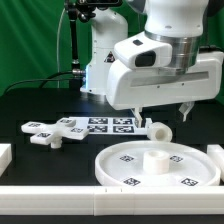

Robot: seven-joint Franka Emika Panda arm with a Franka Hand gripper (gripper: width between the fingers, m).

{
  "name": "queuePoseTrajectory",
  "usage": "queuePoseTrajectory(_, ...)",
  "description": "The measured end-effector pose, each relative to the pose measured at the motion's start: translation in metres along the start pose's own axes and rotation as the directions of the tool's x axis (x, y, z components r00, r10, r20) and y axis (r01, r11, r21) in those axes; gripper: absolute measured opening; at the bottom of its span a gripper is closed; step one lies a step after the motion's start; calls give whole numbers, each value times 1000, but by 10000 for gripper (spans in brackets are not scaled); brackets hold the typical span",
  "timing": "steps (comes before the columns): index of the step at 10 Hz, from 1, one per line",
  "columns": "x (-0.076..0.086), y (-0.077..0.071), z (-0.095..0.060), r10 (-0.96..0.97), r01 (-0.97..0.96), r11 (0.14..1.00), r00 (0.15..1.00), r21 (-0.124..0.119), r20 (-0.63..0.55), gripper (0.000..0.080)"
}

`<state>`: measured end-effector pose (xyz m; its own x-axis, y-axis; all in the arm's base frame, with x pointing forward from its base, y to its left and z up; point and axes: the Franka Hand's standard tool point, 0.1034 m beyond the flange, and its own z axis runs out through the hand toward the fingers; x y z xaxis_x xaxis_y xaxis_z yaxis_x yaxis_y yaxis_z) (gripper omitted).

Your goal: Assemble round table

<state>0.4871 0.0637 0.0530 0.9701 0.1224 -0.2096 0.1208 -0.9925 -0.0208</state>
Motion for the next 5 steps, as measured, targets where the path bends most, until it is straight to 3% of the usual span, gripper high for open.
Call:
queuePoseTrajectory(1, -4, -3, 6, 74, -74, 997, 997, 14, 13, 649)
queuePoseTrajectory(3, -5, -3, 7, 47, -48, 999, 998, 12, 28, 649)
queuePoseTrajectory(5, -14, -4, 10, 59, -62, 998, 989, 17, 139, 649)
